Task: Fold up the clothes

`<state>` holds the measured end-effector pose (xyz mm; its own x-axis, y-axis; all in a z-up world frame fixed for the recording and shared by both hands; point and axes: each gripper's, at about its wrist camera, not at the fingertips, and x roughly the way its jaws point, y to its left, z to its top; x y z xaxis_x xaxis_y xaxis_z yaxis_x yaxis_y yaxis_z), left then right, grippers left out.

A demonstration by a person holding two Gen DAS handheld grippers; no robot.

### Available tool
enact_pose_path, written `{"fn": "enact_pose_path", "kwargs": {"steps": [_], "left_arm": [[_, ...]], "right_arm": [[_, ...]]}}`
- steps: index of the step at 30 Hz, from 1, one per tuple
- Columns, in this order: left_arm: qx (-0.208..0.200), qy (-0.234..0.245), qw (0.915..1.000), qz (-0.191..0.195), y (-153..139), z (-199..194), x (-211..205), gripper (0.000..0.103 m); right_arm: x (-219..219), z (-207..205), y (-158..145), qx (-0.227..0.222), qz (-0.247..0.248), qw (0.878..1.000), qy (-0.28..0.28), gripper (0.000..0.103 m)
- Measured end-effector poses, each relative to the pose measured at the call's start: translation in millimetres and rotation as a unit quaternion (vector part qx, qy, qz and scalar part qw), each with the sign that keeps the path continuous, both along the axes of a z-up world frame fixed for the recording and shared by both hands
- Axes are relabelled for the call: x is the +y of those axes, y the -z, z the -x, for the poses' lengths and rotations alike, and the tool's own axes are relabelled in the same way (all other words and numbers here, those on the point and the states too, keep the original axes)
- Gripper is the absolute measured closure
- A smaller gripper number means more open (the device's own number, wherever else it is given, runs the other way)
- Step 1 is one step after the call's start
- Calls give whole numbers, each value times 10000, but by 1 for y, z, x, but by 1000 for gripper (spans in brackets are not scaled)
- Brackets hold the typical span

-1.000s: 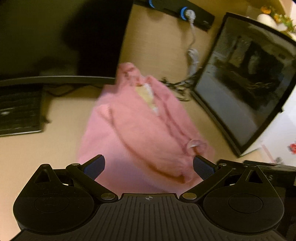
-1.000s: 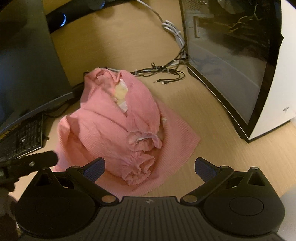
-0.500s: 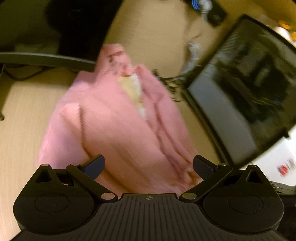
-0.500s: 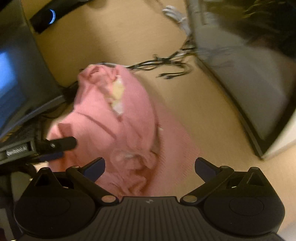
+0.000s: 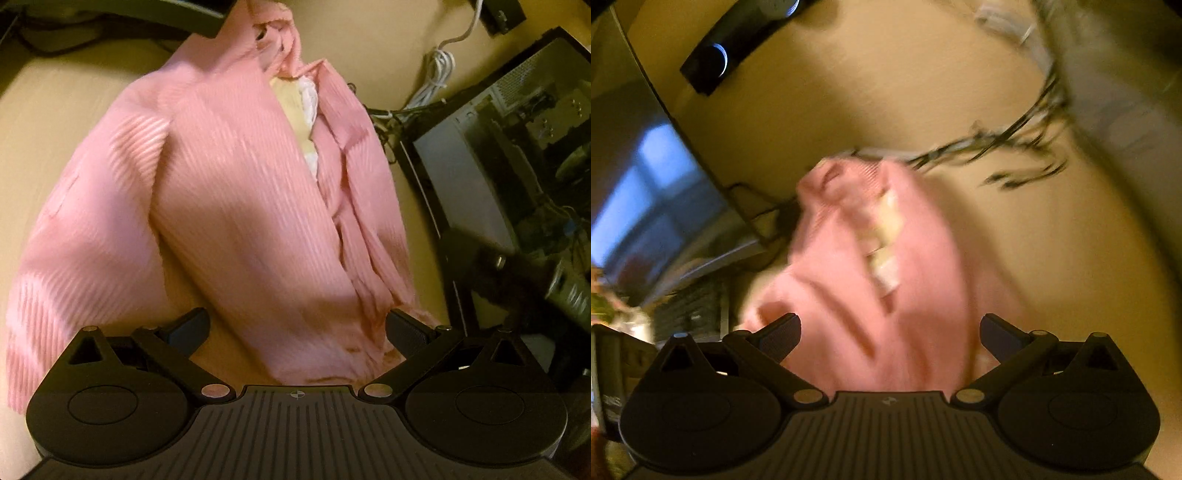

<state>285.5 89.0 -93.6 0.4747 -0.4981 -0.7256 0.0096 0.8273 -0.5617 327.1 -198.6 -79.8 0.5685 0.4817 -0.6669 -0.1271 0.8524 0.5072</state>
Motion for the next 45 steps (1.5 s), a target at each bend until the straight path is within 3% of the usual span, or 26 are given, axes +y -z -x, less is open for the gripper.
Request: {"fn": "enact_pose_path", "kwargs": {"steps": [5,11,15,19,23,24,26,31,33,34,35,37,42,45], "left_arm": [[-67,158,9998,30,1,5,3,0],[-170,398,9986,319,4,37,19,0],[176,726,9950,658,7,64,24,0],[833,988,9839,1230,15,84,27,0],[714,736,9852,1374,13,86,26,1],[627,654,9862,1383,11,84,25,3],[737,538,9861,1387,15,78,23,22],[917,794,9834,1352,18,68,7,22],[827,988,9832,1293,14,64,-5,30],[775,1083,9831,1256,13,62,-11,49],[702,1139,9842,1158,11,60,-15,74],[555,1182,9868,953,9,56,-20,94],[-14,1002,9904,951,-15,49,-3,97],[-745,335,9886,1263,-59,46,43,97]], "right_arm": [[4,-7,33,541,-393,9977,-111,0],[-7,31,36,983,-680,9928,-37,0],[-16,66,33,1314,-694,9889,-29,0],[-25,89,34,1440,-931,9847,300,0],[-30,97,37,1463,-1304,9770,835,0],[-29,98,38,1472,-1363,9752,937,0],[-28,96,38,1455,-1408,9737,1047,0],[-32,98,41,1388,-1498,9717,1189,0],[-36,100,43,1391,-1593,9692,1261,0],[-37,102,45,1397,-1639,9679,1296,0],[-39,101,46,1406,-1689,9664,1335,0],[-42,102,48,1421,-1793,9631,1416,0],[-49,107,50,1505,-2021,9538,1635,0],[-47,105,47,1514,-1895,9560,1650,0]]}}
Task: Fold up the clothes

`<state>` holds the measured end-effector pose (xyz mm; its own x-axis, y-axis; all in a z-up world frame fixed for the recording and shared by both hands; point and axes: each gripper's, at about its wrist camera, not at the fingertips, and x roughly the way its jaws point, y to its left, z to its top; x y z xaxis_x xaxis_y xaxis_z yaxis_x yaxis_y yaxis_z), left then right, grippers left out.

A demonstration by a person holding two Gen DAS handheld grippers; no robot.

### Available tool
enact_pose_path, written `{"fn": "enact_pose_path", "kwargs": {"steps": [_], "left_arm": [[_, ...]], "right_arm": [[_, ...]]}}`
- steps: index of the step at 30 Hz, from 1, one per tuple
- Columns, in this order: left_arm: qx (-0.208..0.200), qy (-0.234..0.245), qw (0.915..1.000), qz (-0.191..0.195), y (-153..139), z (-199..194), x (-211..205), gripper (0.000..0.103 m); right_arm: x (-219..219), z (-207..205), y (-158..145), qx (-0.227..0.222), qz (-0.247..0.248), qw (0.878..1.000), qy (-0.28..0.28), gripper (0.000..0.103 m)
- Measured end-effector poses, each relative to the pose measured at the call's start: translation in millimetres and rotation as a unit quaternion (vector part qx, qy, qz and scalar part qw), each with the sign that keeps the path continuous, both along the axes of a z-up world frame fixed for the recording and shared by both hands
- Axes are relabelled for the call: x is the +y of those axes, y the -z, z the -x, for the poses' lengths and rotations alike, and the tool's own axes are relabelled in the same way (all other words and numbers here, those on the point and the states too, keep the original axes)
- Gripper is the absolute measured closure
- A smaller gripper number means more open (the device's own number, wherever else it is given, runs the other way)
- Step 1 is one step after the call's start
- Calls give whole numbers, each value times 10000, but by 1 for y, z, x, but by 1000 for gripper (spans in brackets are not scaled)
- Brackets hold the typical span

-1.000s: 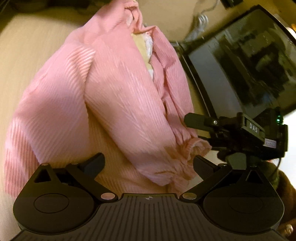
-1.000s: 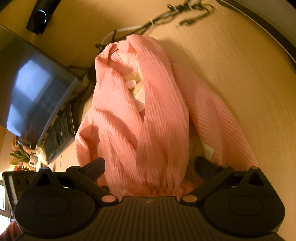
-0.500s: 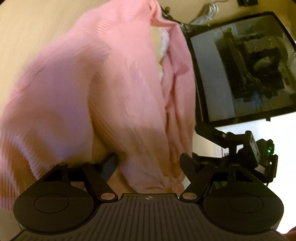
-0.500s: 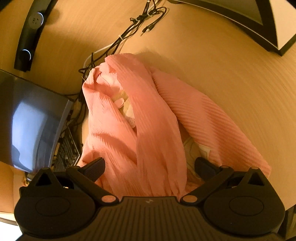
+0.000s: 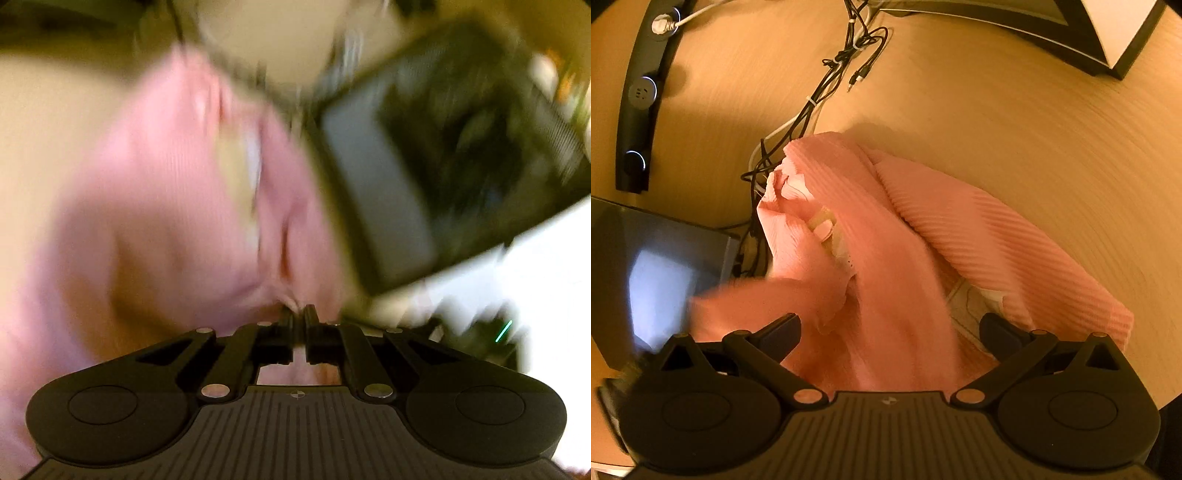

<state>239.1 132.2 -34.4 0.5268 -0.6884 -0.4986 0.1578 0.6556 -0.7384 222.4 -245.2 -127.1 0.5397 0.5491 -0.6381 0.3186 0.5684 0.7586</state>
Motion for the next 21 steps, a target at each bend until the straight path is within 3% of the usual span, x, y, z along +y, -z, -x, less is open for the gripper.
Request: {"fn": "enact_pose_path", "kwargs": {"steps": [2,4,6,7,9,10,11,12,14,16,18,20,21], "left_arm": [[-484,-820,9953,161,-33,3,51,97],[-877,-1671,9819,172,-58,8,105,96],[-1004,-2351,9667,72,-67,16,156,94],[-865,-2601,9617,95,-61,20,177,92],[-476,-3013,9521,199,-43,26,213,77],[-280,-3215,9462,251,-33,30,231,53],[-88,-3390,9406,173,-23,35,244,43],[36,-3481,9375,29,-15,40,250,43],[175,-3531,9352,-199,-3,48,255,38],[146,-3432,9387,-273,0,48,244,33],[-134,-3060,9503,-564,-5,47,227,24],[-529,-2531,9596,-1106,-16,38,204,11],[-713,-2241,9621,-1383,-20,33,188,9]], "right_arm": [[6,-3,-3,-16,220,9997,-88,0],[13,-6,-7,-49,514,9984,-230,0],[22,-7,-11,-92,837,9958,-349,0],[27,-7,-13,-113,1001,9941,-402,0],[37,-8,-16,-148,1321,9899,-494,0],[42,-7,-18,-155,1467,9877,-515,0],[46,-7,-19,-161,1612,9853,-537,0],[50,-7,-19,-154,1729,9834,-527,0],[56,-6,-20,-104,1908,9806,-431,0],[65,-12,-21,2,2173,9748,-514,0],[74,-19,-22,113,2486,9652,-798,0],[81,-23,-22,138,2748,9542,-1175,0],[84,-25,-22,140,2853,9488,-1348,0]]}}
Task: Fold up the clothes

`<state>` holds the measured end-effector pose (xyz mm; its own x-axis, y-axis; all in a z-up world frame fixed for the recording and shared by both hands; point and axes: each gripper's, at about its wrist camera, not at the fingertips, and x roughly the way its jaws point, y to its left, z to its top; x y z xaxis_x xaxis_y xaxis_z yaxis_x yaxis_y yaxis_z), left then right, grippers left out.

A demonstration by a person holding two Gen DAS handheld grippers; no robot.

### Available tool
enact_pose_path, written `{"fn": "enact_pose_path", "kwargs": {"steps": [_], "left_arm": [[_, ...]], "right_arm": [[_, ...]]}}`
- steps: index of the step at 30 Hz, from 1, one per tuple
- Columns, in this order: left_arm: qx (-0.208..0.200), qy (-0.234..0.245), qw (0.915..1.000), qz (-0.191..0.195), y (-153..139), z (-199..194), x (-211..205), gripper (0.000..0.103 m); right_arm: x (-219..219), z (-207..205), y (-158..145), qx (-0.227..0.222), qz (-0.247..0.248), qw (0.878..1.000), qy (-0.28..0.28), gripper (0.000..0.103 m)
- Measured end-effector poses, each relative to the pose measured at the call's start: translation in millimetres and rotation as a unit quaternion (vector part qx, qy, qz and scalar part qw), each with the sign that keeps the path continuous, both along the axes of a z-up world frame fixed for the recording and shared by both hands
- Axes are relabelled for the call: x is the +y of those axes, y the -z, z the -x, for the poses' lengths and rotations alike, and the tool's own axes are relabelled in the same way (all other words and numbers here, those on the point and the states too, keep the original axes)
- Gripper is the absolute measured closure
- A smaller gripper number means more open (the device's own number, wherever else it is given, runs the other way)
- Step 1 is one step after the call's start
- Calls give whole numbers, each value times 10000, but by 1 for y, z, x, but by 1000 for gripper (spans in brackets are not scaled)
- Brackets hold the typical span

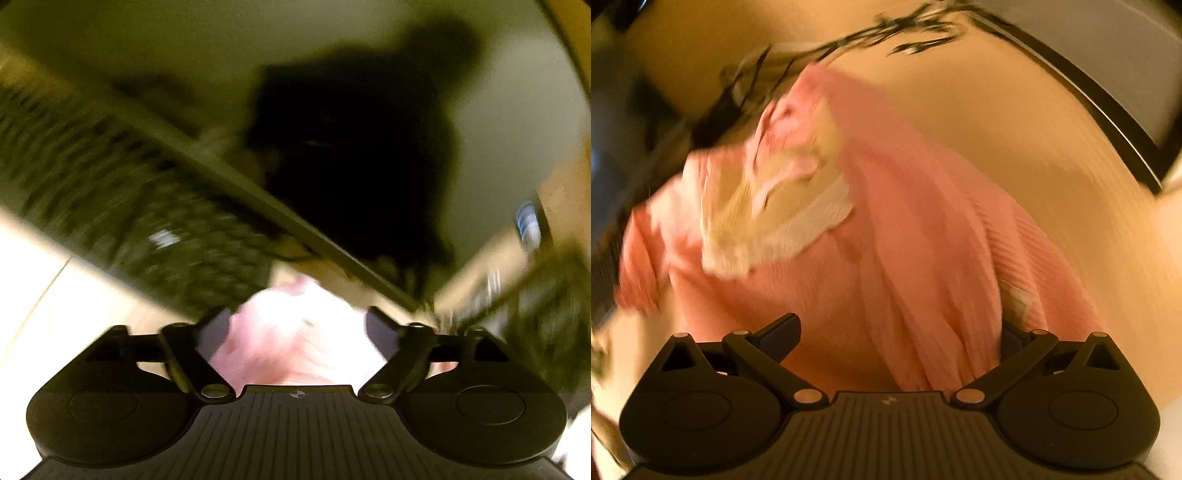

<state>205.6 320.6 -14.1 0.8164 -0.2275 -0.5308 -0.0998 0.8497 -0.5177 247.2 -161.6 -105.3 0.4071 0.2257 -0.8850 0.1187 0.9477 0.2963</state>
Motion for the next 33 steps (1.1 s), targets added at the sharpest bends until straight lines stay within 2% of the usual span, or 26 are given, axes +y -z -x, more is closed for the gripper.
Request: {"fn": "enact_pose_path", "kwargs": {"steps": [1,3,7,10,13,16,19,22,23,25,26,27,29,30,31,33], "left_arm": [[-63,295,9990,-318,-3,-4,-17,9],[-103,945,9940,-542,0,-9,-49,9],[-52,2060,9781,-273,17,-14,-108,9],[135,2538,9671,-105,34,-15,-147,9],[442,2774,9597,-10,56,-19,-170,9],[894,2707,9585,52,81,-16,-172,11],[990,2723,9571,82,79,4,-169,12],[1126,2703,9561,136,78,28,-162,14],[1177,2667,9564,183,78,36,-159,15],[1310,2528,9580,344,80,49,-148,15],[1367,2459,9588,394,80,54,-144,15],[1418,2391,9596,427,81,58,-141,15],[1494,2312,9600,512,81,64,-136,15],[1517,2287,9600,558,81,65,-134,15],[1542,2269,9597,612,81,65,-132,14],[1579,2272,9581,741,81,61,-131,10]], "right_arm": [[1,-1,-1,10,49,9999,-115,0],[-3,1,-11,-155,100,9996,-220,0],[-9,7,-54,-1255,796,9880,-423,0],[-8,-2,-72,-1749,1376,9724,-707,0],[-3,-13,-79,-2052,1736,9578,-1019,0],[4,-22,-76,-2161,1840,9504,-1269,0],[15,-34,-62,-2068,1891,9493,-1424,0],[20,-49,-37,-1616,1652,9589,-1644,3],[21,-54,-28,-1400,1616,9615,-1725,10],[21,-61,-13,-982,1514,9643,-1940,33],[21,-63,-11,-875,1519,9624,-2074,55],[20,-64,-18,-931,1661,9568,-2197,75],[15,-67,-41,-1231,2092,9390,-2438,97],[11,-70,-54,-1449,2398,9272,-2487,97],[7,-74,-66,-1739,2848,9103,-2448,97],[-1,-88,-76,-2299,4052,8547,-2292,97]]}}
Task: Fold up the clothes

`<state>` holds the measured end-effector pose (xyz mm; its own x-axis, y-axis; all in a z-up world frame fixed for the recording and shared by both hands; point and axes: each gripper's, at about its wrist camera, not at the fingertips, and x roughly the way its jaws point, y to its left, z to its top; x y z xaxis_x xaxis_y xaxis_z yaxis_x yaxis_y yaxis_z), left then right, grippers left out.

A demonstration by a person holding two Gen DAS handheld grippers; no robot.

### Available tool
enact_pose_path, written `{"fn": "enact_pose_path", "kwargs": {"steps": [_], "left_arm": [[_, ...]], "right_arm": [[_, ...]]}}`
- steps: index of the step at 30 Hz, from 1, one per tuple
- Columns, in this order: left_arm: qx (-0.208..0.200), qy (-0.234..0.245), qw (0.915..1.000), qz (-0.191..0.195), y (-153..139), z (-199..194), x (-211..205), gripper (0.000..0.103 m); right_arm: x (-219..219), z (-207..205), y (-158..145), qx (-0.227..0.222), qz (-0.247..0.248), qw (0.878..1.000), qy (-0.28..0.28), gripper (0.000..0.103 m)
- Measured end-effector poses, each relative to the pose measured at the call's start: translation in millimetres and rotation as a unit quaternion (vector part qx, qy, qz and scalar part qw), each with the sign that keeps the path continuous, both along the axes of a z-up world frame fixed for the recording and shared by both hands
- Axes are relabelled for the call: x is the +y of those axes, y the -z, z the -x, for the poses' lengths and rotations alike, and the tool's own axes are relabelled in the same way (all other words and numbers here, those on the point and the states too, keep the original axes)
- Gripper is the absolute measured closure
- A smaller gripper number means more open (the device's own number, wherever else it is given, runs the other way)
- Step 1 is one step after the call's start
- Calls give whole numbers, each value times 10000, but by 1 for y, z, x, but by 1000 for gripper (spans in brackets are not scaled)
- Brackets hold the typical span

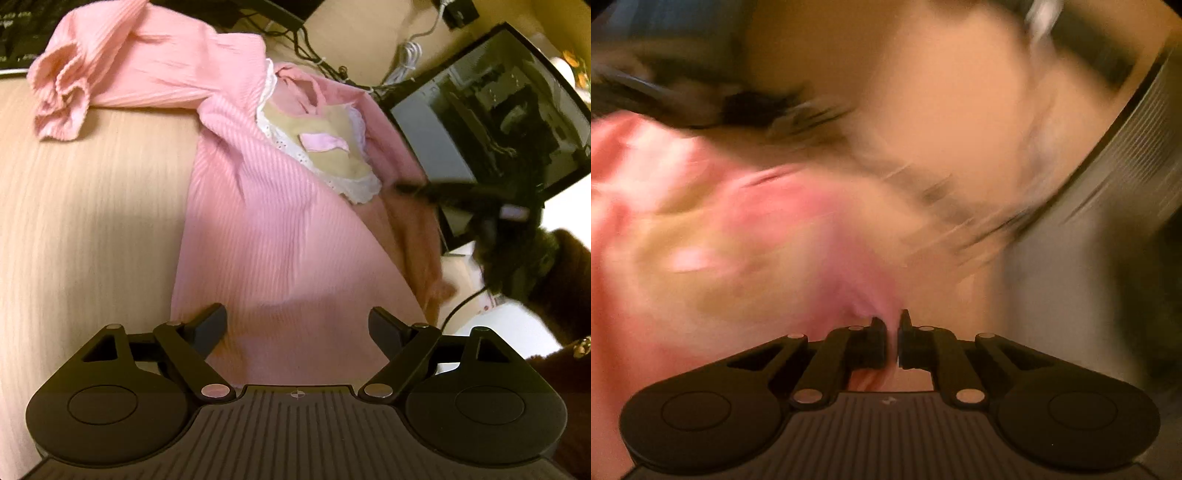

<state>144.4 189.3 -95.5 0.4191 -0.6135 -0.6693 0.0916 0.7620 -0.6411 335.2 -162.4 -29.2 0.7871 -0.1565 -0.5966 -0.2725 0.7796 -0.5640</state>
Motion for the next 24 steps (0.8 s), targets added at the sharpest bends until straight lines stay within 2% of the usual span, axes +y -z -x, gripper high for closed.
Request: {"fn": "enact_pose_path", "kwargs": {"steps": [1,2,5,7,8,9,10,12,14,18,20,23,24], "left_arm": [[25,2,10000,49,0,-2,0,8],[37,0,10000,53,0,-4,0,7],[71,31,9999,-88,-2,-7,-4,7],[76,35,9994,-350,-9,-7,-6,7],[15,42,9984,-559,-15,-7,-7,7],[-119,19,9971,-748,-22,-8,-7,7],[-290,-20,9953,-926,-30,-10,-5,7],[-607,-207,9910,-1176,-46,-19,0,7],[-874,-388,9854,-1410,-56,-33,5,7],[-1376,-509,9632,-2253,-64,-71,1,7],[-1781,-443,9443,-2733,-67,-94,-7,7],[-2225,112,9179,-3285,-63,-133,-28,7],[-2240,272,9155,-3332,-59,-144,-31,7]], "right_arm": [[-3,-9,3,-298,400,9987,109,97],[-8,-20,6,-412,476,9975,312,97],[-19,-39,9,-332,-259,9959,797,96],[-15,-37,12,-337,-519,9952,753,78],[-11,-33,14,-377,-561,9955,661,62],[-7,-27,14,-404,-647,9956,550,55],[-4,-19,14,-364,-860,9947,424,53],[-1,-9,12,-23,-1558,9876,208,41],[3,6,17,397,-2014,9787,-14,40],[6,30,34,858,-2226,9711,-16,40],[9,39,42,1035,-2285,9680,117,40],[15,55,53,1206,-2364,9641,93,36],[18,61,56,1233,-2354,9640,49,32]]}}
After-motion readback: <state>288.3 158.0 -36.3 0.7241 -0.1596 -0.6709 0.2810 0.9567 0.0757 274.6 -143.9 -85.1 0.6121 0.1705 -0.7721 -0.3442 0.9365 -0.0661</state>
